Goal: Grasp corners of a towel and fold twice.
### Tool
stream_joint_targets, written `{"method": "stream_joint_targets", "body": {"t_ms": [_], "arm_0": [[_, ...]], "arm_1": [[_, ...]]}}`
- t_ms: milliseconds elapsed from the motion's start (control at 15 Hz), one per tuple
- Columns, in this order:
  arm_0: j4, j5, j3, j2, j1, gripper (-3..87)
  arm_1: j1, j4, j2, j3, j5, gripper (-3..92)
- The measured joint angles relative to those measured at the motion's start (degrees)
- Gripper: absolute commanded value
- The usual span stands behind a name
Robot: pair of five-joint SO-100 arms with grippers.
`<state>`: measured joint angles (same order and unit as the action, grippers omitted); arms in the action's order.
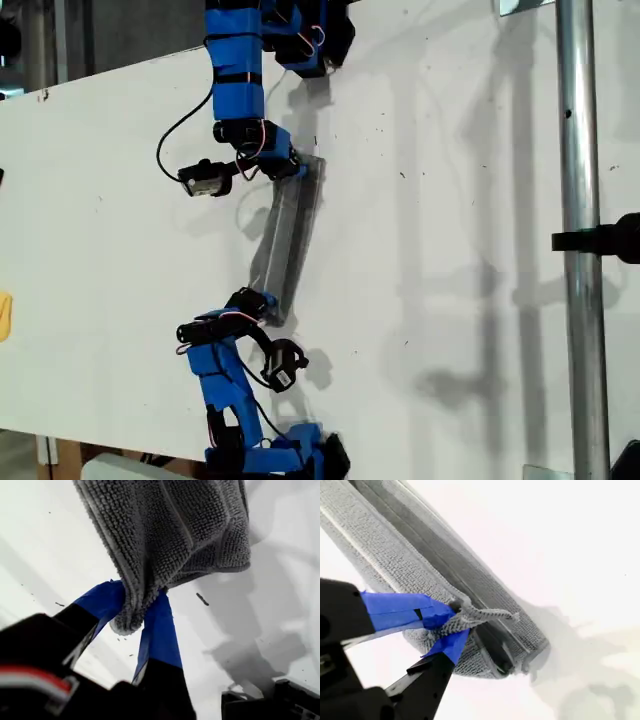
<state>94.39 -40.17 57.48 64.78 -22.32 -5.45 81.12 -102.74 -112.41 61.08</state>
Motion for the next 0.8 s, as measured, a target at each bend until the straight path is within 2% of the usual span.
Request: {"method": "stream_joint_targets", "body": {"t_ms": [333, 600, 667, 733, 800], "arm_0": [[-2.7, -1.1, 1.1, -8.0, -1.2, 0.8], [-2.7, 1.4, -1.1, -12.7, -7.5, 9.0], [-2.5, 1.4, -1.1, -13.4, -9.0, 18.8], [-1.7, 1.8, -1.1, -13.4, -9.8, 25.8], [-0.6, 2.9, -1.1, -13.4, -9.9, 25.9]], "arm_1": [[-2.1, -10.6, 5.8, -5.1, -0.6, -0.3], [-5.7, -14.2, 11.1, -5.7, -2.0, -0.3], [-6.3, -14.2, 12.0, -5.8, -2.0, 2.5], [-6.4, -14.2, 12.0, -5.9, -2.0, 16.6], [-6.2, -13.8, 12.0, -6.0, -2.0, 24.5]]}}
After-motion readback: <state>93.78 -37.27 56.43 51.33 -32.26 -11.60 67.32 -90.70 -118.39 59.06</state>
